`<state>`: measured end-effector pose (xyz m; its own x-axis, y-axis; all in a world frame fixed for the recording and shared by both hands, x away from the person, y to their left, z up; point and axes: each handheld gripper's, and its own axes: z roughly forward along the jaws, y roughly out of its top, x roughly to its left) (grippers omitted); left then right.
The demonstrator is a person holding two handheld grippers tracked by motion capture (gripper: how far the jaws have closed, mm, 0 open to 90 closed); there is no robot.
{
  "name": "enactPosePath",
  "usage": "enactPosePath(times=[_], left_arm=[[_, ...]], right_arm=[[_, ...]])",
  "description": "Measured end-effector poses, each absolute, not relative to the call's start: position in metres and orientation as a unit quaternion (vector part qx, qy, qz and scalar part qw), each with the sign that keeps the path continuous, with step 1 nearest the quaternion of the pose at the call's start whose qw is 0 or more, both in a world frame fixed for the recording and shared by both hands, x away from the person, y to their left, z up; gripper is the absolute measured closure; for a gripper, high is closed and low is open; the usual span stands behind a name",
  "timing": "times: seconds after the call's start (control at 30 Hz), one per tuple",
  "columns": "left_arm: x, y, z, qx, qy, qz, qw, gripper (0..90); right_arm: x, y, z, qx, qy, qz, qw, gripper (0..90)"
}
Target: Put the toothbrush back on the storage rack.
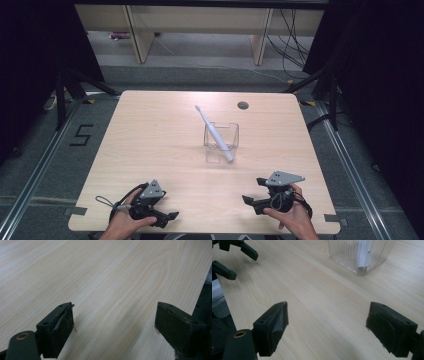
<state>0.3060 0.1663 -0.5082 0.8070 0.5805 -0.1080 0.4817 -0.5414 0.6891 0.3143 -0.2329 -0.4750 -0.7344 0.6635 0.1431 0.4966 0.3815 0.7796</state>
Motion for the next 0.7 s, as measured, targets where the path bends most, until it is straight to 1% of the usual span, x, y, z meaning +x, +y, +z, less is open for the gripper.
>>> enactPosePath(times=[0.03,0.07,0.1,0.13,0.17,0.27,0.3,0.37,0.43,0.47,0.53,0.63,0.7], left_arm=[[0.306,0.166,-0.508,0.875,0.303,0.067,0.370,14.9],[0.305,0.165,-0.509,0.871,0.307,0.063,0.378,14.9],[0.306,0.167,-0.508,0.877,0.303,0.071,0.366,14.9],[0.306,0.166,-0.508,0.876,0.305,0.071,0.367,14.9],[0.306,0.167,-0.508,0.876,0.303,0.069,0.369,14.9],[0.306,0.167,-0.508,0.876,0.302,0.069,0.370,14.9],[0.306,0.166,-0.508,0.876,0.305,0.071,0.367,14.9],[0.305,0.165,-0.508,0.872,0.307,0.064,0.376,14.9],[0.305,0.166,-0.508,0.872,0.307,0.064,0.376,14.9],[0.306,0.167,-0.508,0.876,0.302,0.069,0.368,14.9],[0.306,0.167,-0.508,0.876,0.303,0.068,0.369,14.8],[0.306,0.166,-0.508,0.875,0.304,0.067,0.370,14.9],[0.305,0.165,-0.508,0.872,0.306,0.064,0.376,14.9]], right_arm=[[0.314,-0.233,-0.475,0.351,0.825,0.431,0.097,17.8],[0.314,-0.234,-0.475,0.335,0.831,0.432,0.109,17.7],[0.314,-0.234,-0.475,0.335,0.831,0.432,0.109,17.7],[0.314,-0.233,-0.476,0.338,0.830,0.436,0.089,17.7],[0.311,-0.234,-0.476,0.335,0.834,0.426,0.103,17.4],[0.309,-0.233,-0.479,0.332,0.839,0.421,0.094,17.4],[0.307,-0.233,-0.479,0.332,0.840,0.416,0.107,17.5],[0.307,-0.233,-0.480,0.328,0.844,0.413,0.100,17.4],[0.306,-0.233,-0.480,0.330,0.842,0.414,0.099,17.4],[0.305,-0.233,-0.480,0.330,0.841,0.416,0.106,17.4],[0.303,-0.234,-0.480,0.335,0.841,0.415,0.098,17.3],[0.302,-0.236,-0.480,0.333,0.842,0.412,0.103,17.3],[0.300,-0.237,-0.482,0.340,0.841,0.409,0.097,17.3]])
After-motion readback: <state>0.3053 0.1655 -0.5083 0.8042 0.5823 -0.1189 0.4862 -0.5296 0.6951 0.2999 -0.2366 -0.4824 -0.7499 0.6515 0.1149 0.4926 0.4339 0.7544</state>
